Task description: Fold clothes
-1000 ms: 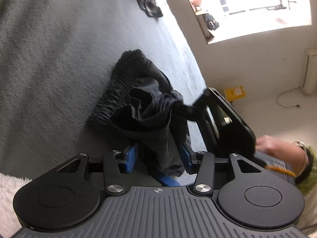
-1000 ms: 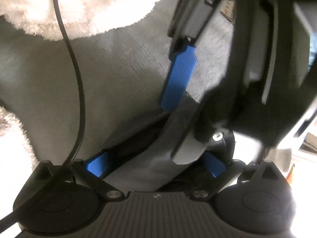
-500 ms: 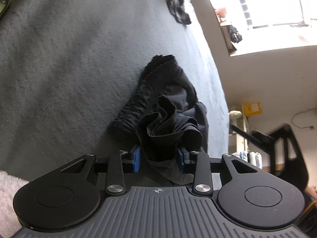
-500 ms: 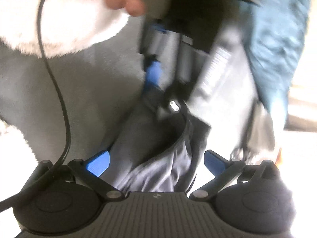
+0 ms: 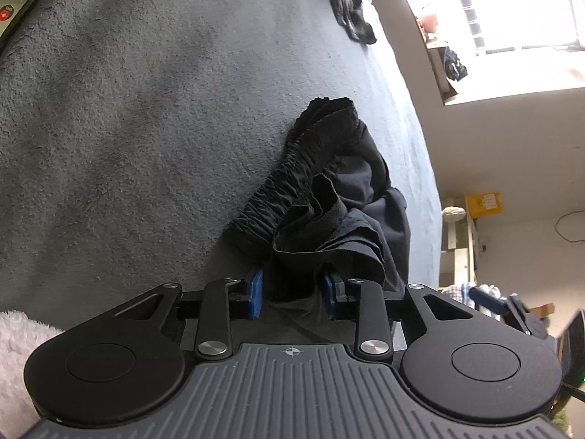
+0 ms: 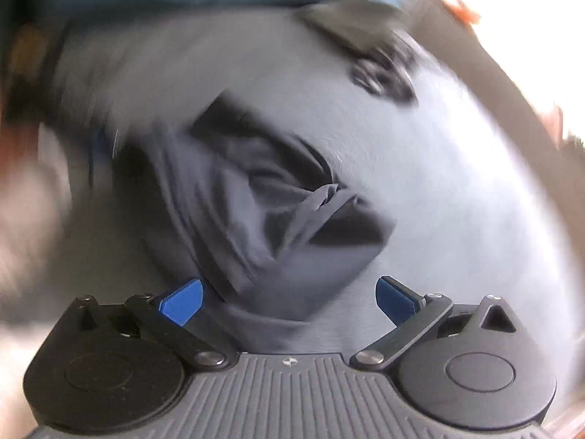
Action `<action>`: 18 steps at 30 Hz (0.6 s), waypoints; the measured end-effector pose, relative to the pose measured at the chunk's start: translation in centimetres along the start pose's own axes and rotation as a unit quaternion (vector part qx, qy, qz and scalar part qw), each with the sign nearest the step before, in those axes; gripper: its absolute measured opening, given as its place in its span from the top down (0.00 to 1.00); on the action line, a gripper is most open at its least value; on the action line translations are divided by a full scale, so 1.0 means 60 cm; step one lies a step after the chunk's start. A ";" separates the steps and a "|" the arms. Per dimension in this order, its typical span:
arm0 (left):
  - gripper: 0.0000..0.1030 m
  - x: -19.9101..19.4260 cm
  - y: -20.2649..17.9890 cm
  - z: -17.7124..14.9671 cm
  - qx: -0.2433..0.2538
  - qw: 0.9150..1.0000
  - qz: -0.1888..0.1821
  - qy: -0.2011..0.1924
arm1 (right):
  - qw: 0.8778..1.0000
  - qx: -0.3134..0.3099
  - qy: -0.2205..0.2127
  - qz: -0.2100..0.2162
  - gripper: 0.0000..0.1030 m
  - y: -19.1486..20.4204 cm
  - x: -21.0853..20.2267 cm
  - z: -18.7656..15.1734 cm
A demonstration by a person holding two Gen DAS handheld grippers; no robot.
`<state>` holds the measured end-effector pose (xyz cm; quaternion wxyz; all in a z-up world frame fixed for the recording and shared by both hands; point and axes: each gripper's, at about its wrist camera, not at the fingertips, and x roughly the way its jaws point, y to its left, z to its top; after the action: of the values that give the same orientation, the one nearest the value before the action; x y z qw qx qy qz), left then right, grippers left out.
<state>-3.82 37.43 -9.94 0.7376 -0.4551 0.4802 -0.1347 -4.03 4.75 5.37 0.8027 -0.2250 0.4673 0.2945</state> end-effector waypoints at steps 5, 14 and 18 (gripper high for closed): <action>0.73 0.002 -0.004 -0.002 0.011 1.000 0.012 -0.002 | 0.957 0.262 -0.010 0.128 0.06 -0.090 0.071 0.030; 0.77 0.008 -0.001 -0.004 0.010 1.000 0.017 -0.001 | 0.897 0.399 0.074 0.174 0.48 -0.137 0.185 0.001; 0.78 0.009 -0.001 -0.004 0.006 1.000 0.018 0.001 | 0.885 0.412 0.069 0.204 0.92 -0.138 0.214 0.010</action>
<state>-3.77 36.94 -10.25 0.7424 -0.4414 0.4882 -0.1248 7.01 2.48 -4.96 0.7111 0.2064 0.6364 0.2163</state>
